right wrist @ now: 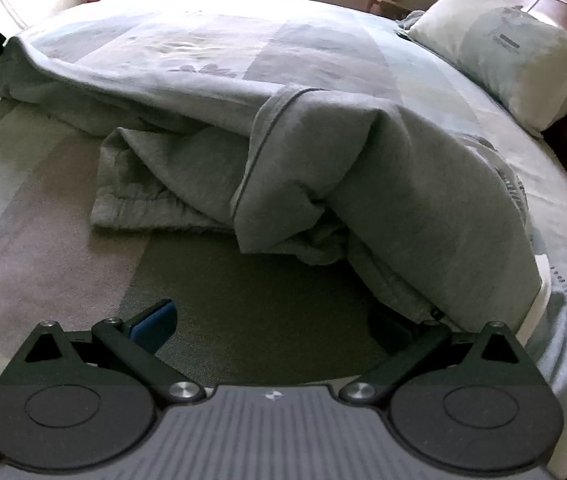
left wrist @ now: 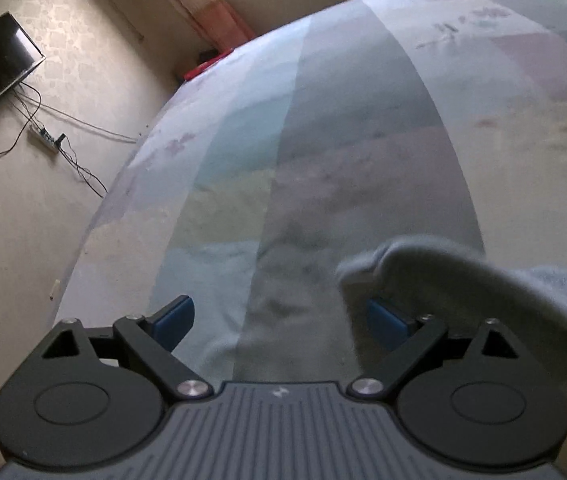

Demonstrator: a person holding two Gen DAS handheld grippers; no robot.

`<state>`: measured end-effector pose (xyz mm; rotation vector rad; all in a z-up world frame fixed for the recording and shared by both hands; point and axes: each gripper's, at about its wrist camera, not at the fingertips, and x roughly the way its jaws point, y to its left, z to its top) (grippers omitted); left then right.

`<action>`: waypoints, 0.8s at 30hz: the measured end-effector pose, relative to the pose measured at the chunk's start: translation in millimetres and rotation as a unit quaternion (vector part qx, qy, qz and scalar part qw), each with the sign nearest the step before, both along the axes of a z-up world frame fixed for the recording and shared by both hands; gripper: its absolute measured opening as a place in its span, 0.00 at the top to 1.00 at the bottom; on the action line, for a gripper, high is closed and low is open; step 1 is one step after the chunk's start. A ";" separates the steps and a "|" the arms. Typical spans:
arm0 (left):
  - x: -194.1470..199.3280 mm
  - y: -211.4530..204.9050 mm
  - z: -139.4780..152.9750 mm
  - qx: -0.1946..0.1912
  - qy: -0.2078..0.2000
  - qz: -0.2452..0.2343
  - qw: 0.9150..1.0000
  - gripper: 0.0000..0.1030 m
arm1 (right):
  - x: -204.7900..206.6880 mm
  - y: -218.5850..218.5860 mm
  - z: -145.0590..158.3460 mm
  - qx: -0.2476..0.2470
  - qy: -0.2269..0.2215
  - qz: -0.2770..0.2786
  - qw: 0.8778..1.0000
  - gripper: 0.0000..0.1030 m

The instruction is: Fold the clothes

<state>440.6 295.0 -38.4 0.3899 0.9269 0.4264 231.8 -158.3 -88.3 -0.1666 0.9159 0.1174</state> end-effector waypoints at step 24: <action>-137.1 -150.0 6.6 -0.040 0.016 -0.242 0.969 0.10 | -24.4 -6.6 -27.6 0.067 0.026 0.017 0.997 0.00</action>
